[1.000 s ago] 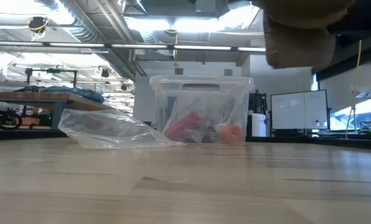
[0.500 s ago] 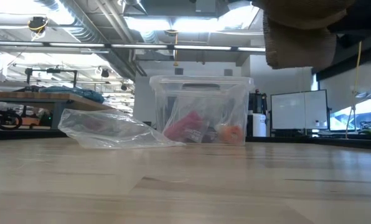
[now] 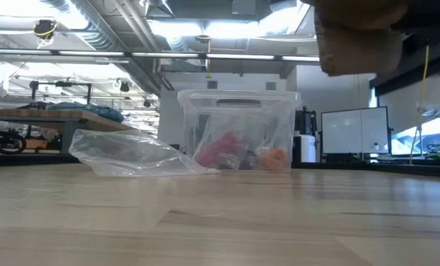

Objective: Roll bandage
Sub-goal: Roll the brown bandage

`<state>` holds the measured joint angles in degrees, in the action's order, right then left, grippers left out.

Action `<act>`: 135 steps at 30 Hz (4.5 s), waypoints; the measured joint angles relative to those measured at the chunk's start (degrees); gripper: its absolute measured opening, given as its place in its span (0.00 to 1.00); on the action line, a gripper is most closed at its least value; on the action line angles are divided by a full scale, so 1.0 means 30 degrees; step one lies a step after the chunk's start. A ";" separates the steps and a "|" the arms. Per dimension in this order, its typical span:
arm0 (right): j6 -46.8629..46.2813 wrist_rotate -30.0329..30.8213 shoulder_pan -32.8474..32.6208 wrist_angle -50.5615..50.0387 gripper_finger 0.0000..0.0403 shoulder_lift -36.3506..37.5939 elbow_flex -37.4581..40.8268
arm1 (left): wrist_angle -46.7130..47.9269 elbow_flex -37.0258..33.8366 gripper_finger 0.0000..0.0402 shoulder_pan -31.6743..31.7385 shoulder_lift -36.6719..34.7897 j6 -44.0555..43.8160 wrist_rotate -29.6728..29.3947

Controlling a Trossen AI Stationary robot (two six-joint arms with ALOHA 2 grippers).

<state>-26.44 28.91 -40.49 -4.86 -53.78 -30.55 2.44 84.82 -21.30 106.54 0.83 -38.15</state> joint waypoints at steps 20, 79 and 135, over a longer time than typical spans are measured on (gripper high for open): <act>0.0146 -0.3102 0.0007 -0.0374 0.02 0.0386 -0.4290 | 0.0007 0.0000 0.00 -0.0072 0.0029 0.0232 0.0029; -0.3986 0.3887 -0.4993 -1.2686 0.66 0.1819 -0.4522 | 0.0007 0.0007 0.00 -0.0708 -0.1122 -0.2473 0.3431; 1.5511 1.1809 -0.3745 -0.1818 0.02 -0.0648 -0.5200 | -0.1529 0.0007 0.00 -0.1259 -0.1137 -0.0926 1.3644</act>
<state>20.10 64.33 -51.72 -10.32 -55.72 -46.14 -2.14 84.84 -25.08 103.13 -1.94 2.78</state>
